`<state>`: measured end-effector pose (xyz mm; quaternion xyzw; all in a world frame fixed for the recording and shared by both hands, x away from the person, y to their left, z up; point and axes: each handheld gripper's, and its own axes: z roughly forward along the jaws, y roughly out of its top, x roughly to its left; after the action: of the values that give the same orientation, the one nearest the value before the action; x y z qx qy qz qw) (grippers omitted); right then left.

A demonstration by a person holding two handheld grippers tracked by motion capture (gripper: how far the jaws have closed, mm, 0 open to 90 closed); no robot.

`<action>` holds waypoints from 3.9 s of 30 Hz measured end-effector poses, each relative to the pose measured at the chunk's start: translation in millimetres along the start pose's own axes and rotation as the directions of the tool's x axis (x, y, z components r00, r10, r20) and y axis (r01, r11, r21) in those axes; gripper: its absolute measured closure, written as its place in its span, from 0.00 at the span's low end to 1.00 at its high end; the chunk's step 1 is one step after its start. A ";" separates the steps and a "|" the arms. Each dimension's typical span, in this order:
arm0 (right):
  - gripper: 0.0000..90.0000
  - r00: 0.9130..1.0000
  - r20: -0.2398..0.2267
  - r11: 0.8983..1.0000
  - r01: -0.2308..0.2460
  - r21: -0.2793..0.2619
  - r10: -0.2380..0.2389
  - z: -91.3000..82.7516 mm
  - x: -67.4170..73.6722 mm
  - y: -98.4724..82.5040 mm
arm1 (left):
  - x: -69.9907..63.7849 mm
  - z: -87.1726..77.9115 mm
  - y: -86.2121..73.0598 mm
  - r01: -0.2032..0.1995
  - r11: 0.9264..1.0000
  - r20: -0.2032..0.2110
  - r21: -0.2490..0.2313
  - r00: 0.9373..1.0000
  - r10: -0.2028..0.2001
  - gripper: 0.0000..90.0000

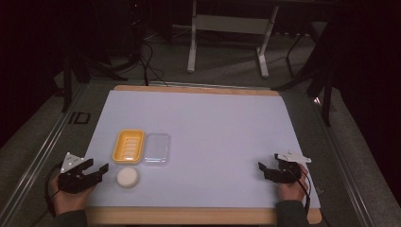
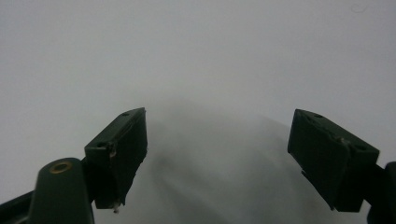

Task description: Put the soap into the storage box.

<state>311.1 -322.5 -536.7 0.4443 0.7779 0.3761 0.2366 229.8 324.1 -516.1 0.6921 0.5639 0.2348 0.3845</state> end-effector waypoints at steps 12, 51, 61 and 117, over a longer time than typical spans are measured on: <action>0.24 0.999 0.024 0.999 0.036 -0.007 -0.035 -0.5 4.5 -0.3 | -4.9 -3.7 7.3 -0.059 0.996 0.032 0.070 0.998 0.057 0.41; 0.23 0.999 0.039 0.998 0.025 -0.059 -0.023 -5.4 3.8 -2.5 | -30.4 1.0 33.5 -0.232 0.950 0.218 0.207 0.958 0.187 0.41; 0.23 0.999 0.037 0.998 0.031 -0.057 -0.029 -5.1 4.1 -2.4 | -37.8 6.1 43.8 -0.279 0.924 0.230 0.262 0.948 0.221 0.36; 0.23 0.998 0.036 0.998 0.044 -0.048 -0.042 -4.8 5.5 -2.0 | -78.8 35.2 49.1 -0.478 0.753 0.313 0.453 0.876 0.367 0.15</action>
<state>304.0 -320.1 -535.6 0.4281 0.7736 0.3820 0.2689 266.0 235.6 -489.4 0.8995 0.3910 0.0832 0.1765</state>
